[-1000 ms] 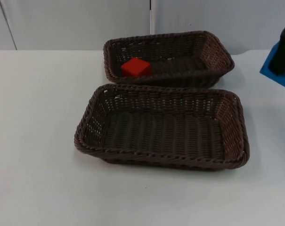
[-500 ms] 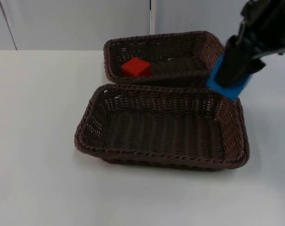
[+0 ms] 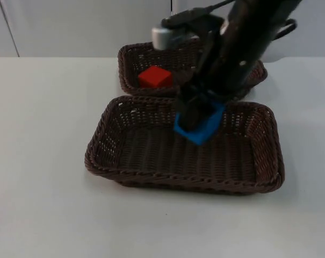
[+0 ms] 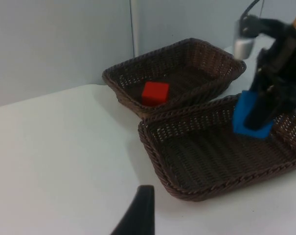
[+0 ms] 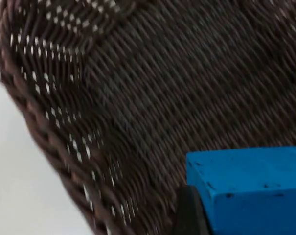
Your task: Pick up one cube with the left hand and place it into the upper basket. Pick up one cube with the right hand and place it into the lower basket.
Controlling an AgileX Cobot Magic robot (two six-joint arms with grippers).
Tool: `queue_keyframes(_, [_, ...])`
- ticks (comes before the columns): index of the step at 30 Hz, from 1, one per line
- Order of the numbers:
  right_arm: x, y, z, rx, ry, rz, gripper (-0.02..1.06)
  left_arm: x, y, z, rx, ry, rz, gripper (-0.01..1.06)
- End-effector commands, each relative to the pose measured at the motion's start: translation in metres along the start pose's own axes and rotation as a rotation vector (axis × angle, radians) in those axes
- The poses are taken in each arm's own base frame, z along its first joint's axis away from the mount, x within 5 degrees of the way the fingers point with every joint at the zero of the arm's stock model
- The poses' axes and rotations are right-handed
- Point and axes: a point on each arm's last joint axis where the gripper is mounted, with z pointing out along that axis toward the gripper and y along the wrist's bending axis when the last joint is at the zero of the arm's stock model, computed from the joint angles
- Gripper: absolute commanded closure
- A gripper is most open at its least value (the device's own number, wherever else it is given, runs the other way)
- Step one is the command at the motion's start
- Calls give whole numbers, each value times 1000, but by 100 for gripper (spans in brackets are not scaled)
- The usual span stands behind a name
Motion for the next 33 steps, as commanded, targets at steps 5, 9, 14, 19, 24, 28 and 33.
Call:
queue_keyframes(5, [-18, 3, 35, -6, -3, -15, 105, 1, 0, 0, 0, -8, -3, 16])
queue_keyframes(9, [-21, -1, 48, 19, -39, -24, 105, 1, 0, 0, 0, -8, -3, 16])
queue_keyframes(14, [-21, -2, 57, 25, -50, -22, 105, 1, 0, 0, -1, -8, -2, 16])
queue_keyframes(19, [-20, -3, 66, 27, -52, -21, 101, 1, 0, 0, -1, -8, -2, 16])
queue_keyframes(24, [-15, -3, 78, 22, -28, -18, 80, 1, 0, 0, -1, -8, -2, 16])
queue_keyframes(28, [-14, -3, 80, 21, -23, -18, 52, 1, 0, 0, -2, -8, 0, 16])
queue_keyframes(33, [-18, -3, 69, 26, -47, -20, 34, 1, 0, 0, -2, -8, 0, 16])
